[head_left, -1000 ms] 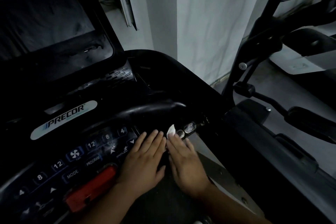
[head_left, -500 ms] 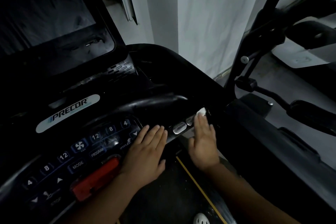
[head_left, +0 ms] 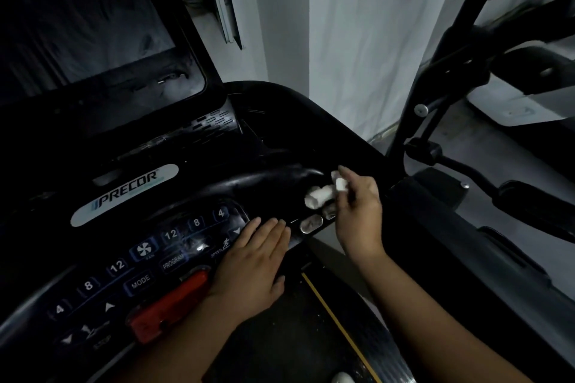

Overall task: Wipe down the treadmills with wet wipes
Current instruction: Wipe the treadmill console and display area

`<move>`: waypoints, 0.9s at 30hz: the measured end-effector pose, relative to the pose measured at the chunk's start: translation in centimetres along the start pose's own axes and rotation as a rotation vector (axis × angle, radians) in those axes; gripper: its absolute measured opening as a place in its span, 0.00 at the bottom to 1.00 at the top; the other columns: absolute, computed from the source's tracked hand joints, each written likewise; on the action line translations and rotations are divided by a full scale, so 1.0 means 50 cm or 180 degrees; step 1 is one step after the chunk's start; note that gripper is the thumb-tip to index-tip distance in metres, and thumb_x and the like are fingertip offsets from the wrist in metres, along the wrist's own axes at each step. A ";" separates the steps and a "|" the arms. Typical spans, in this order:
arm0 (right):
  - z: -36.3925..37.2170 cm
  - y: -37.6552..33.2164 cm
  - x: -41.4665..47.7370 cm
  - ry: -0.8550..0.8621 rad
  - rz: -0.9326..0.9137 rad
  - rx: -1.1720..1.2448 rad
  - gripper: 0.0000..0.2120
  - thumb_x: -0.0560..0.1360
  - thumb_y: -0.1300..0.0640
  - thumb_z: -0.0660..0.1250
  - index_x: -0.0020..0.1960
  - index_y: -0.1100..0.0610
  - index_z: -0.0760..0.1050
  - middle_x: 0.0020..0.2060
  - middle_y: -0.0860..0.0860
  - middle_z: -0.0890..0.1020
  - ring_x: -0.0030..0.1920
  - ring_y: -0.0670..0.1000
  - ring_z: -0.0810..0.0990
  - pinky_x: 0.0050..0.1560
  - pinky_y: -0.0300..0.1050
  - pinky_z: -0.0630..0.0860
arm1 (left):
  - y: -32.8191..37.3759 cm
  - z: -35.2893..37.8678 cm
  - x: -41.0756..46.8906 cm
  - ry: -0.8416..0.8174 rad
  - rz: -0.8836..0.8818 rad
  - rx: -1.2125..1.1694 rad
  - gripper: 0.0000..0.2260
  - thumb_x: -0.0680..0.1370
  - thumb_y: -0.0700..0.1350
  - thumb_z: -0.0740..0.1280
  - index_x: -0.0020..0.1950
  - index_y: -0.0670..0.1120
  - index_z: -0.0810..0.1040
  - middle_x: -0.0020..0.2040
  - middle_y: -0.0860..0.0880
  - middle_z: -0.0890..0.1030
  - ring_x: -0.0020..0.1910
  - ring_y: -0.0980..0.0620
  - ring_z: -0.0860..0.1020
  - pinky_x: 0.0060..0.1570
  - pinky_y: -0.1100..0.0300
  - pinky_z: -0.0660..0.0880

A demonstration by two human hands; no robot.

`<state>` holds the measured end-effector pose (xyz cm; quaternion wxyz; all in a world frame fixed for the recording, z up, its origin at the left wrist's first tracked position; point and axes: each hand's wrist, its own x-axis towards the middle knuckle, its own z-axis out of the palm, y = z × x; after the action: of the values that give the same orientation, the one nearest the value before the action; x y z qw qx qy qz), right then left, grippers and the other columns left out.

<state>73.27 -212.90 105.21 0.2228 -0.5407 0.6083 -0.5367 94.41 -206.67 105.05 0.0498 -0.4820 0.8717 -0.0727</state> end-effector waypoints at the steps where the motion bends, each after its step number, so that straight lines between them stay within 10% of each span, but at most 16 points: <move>1: 0.006 -0.002 -0.012 -0.0092 -0.0094 -0.0092 0.15 0.80 0.66 0.65 0.64 0.55 0.79 0.51 0.45 0.72 0.51 0.37 0.76 0.55 0.28 0.71 | -0.001 -0.002 -0.001 -0.0006 0.0008 -0.0017 0.35 0.74 0.60 0.58 0.77 0.41 0.69 0.76 0.43 0.70 0.76 0.46 0.67 0.76 0.45 0.53; 8: 0.013 0.069 -0.110 -0.1143 -0.1038 -0.1478 0.22 0.82 0.52 0.54 0.72 0.57 0.73 0.71 0.51 0.75 0.74 0.49 0.70 0.76 0.54 0.64 | 0.000 -0.003 -0.006 0.0108 0.0017 -0.0032 0.37 0.71 0.59 0.69 0.76 0.41 0.70 0.75 0.44 0.71 0.76 0.46 0.68 0.75 0.46 0.54; 19: -0.015 0.073 -0.060 -0.1207 -0.0990 -0.1662 0.19 0.75 0.56 0.75 0.65 0.52 0.79 0.55 0.49 0.75 0.56 0.50 0.73 0.53 0.38 0.69 | -0.016 -0.011 -0.013 0.0005 0.0028 0.0142 0.36 0.75 0.59 0.67 0.79 0.43 0.65 0.80 0.44 0.63 0.81 0.46 0.57 0.77 0.44 0.51; 22: 0.011 0.053 -0.060 -0.1193 -0.0412 -0.1199 0.19 0.77 0.62 0.69 0.68 0.57 0.77 0.63 0.51 0.74 0.65 0.54 0.73 0.61 0.32 0.68 | -0.014 -0.011 -0.016 0.0022 -0.0023 0.0073 0.37 0.74 0.59 0.69 0.78 0.43 0.66 0.80 0.44 0.63 0.80 0.46 0.58 0.76 0.43 0.52; 27: 0.032 0.042 -0.174 -0.1960 -0.1319 -0.1210 0.33 0.74 0.58 0.57 0.80 0.58 0.59 0.79 0.53 0.61 0.81 0.51 0.54 0.80 0.45 0.48 | -0.018 -0.011 -0.015 0.0067 0.0056 0.0019 0.36 0.73 0.58 0.70 0.76 0.42 0.70 0.78 0.44 0.68 0.78 0.46 0.63 0.76 0.44 0.53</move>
<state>76.54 -206.08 100.12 0.1778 -0.8184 0.4798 -0.2616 95.50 -206.46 105.74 0.0427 -0.4734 0.8762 -0.0800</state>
